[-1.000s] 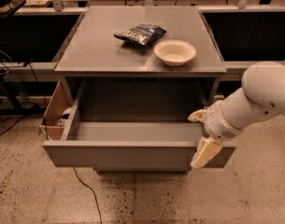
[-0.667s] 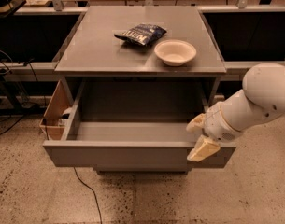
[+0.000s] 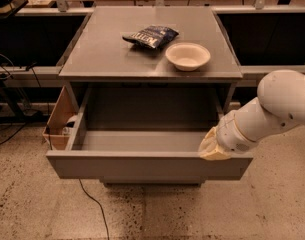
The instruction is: Close top drawer
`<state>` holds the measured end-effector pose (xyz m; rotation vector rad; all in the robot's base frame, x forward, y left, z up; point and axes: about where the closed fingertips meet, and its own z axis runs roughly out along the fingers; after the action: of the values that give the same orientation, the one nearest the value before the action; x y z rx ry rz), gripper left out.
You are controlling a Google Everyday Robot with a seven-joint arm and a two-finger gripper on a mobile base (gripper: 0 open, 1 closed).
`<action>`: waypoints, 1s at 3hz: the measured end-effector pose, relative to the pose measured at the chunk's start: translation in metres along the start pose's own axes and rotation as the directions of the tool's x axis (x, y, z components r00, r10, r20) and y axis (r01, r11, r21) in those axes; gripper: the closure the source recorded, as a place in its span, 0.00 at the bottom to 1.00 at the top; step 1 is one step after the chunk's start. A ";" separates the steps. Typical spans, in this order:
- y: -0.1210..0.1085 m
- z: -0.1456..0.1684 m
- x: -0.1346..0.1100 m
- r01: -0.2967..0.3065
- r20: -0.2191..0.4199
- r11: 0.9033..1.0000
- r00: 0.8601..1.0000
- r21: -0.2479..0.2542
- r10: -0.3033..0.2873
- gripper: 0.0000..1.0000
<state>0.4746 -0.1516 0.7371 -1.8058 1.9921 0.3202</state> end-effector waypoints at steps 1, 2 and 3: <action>0.005 0.005 0.016 -0.010 0.005 1.000 1.000 -0.011 0.010 1.00; 0.015 0.009 0.051 -0.033 0.031 0.999 0.999 -0.030 0.034 1.00; 0.015 0.009 0.051 -0.033 0.031 0.999 0.999 -0.030 0.034 1.00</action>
Offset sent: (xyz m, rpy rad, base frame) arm -0.0154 -0.0427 -0.0436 0.0298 0.0481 -0.0150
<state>0.4583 -0.1906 0.7042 -1.7760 2.0076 0.3884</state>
